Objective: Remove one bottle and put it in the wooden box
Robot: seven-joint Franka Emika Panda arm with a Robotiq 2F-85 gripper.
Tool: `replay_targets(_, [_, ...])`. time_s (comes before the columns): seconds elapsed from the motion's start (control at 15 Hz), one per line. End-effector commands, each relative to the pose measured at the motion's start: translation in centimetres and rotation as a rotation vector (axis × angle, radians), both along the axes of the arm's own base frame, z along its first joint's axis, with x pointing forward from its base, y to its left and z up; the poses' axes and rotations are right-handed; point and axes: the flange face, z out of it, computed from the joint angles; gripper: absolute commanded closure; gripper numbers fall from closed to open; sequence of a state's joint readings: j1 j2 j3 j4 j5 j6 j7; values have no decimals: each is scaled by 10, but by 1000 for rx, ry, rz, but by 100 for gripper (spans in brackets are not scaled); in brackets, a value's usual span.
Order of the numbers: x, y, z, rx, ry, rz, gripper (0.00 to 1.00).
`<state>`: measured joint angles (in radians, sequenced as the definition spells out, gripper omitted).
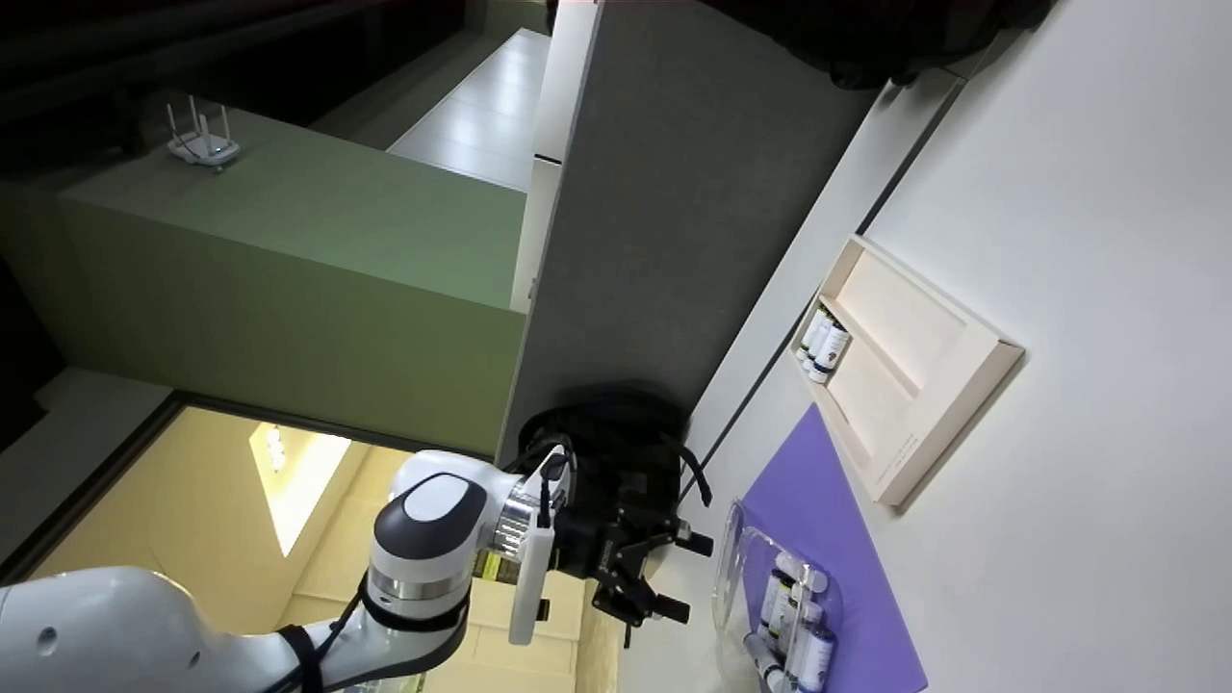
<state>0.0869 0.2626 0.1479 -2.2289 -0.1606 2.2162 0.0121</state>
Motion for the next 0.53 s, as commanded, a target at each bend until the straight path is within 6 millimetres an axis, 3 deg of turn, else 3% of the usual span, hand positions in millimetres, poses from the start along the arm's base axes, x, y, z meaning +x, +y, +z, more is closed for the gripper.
replay_targets(0.0, [1, 0, 2, -1, 1, -1, 0])
replay_targets(0.47, [-1, 12, -31, 2, -28, 73, 0])
